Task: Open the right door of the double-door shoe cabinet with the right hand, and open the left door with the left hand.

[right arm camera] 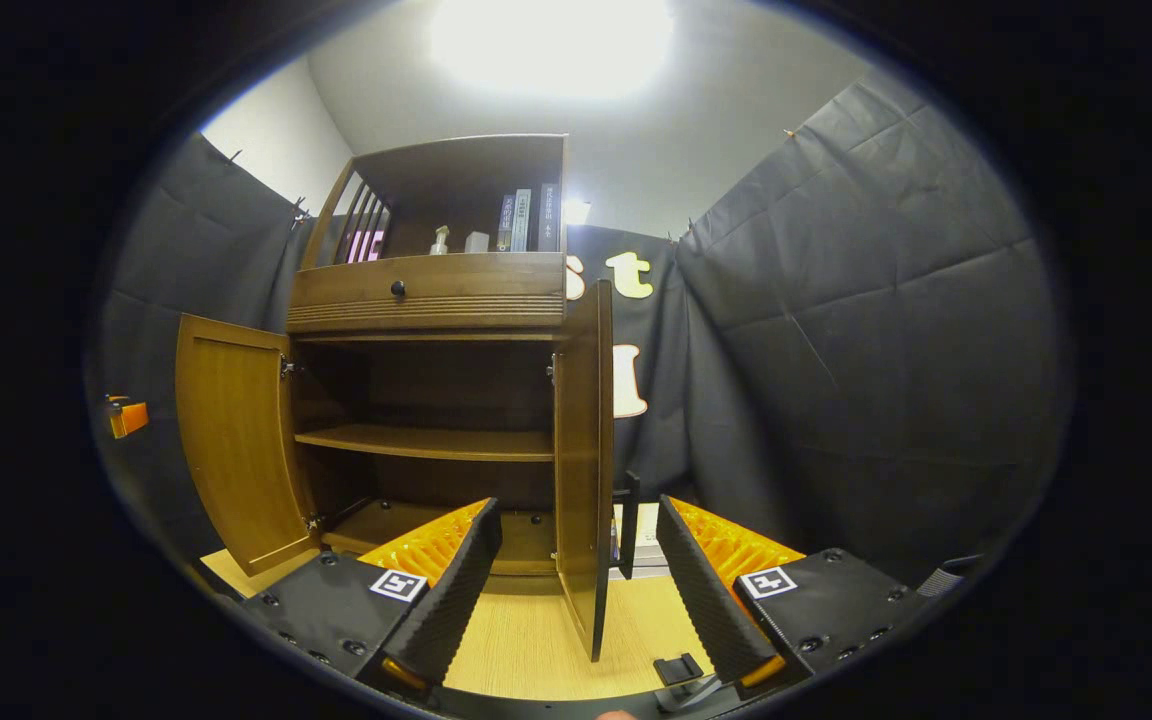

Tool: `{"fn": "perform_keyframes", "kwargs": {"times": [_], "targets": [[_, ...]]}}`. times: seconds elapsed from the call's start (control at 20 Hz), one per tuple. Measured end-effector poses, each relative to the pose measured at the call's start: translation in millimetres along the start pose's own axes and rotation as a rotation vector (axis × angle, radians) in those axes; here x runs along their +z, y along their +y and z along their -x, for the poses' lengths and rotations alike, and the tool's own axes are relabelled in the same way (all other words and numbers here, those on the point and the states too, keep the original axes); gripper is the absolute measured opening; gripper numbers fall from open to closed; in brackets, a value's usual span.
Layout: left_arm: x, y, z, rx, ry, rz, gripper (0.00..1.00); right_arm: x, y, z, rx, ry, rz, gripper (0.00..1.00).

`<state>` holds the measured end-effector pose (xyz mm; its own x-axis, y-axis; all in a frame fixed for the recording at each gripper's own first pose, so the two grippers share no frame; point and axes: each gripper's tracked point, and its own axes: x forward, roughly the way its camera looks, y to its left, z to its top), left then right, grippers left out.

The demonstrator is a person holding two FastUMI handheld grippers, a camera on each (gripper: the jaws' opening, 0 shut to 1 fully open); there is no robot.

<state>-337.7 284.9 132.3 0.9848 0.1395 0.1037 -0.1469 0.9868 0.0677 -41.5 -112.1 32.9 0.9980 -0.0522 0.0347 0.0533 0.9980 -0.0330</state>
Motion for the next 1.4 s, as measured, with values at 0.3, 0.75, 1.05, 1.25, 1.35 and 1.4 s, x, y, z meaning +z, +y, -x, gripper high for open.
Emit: {"fn": "perform_keyframes", "kwargs": {"times": [0.3, 0.75, 1.05, 1.25, 1.35, 1.4], "targets": [[-1, 1, 0, 0.006, -0.001, 0.028, 0.92, 3, 6, 5, 0.013, -0.014, 0.001, 0.98], [3, 1, 2, 0.013, -0.014, 0.007, 0.92, 9, 8, 4, 0.025, -0.027, -0.015, 0.92], [3, 0, 3, 0.015, -0.016, -0.004, 0.92, 10, 12, 0, 0.036, -0.031, -0.021, 0.98], [3, 0, 4, 0.016, -0.020, -0.009, 0.92, 10, 17, -1, 0.041, -0.031, -0.011, 0.98], [3, 0, 4, 0.015, -0.018, -0.007, 0.92, 10, 18, -2, 0.042, -0.032, -0.010, 0.98], [2, 1, 4, 0.014, -0.017, -0.006, 0.92, 10, 18, -3, 0.041, -0.032, -0.010, 0.98]]}}
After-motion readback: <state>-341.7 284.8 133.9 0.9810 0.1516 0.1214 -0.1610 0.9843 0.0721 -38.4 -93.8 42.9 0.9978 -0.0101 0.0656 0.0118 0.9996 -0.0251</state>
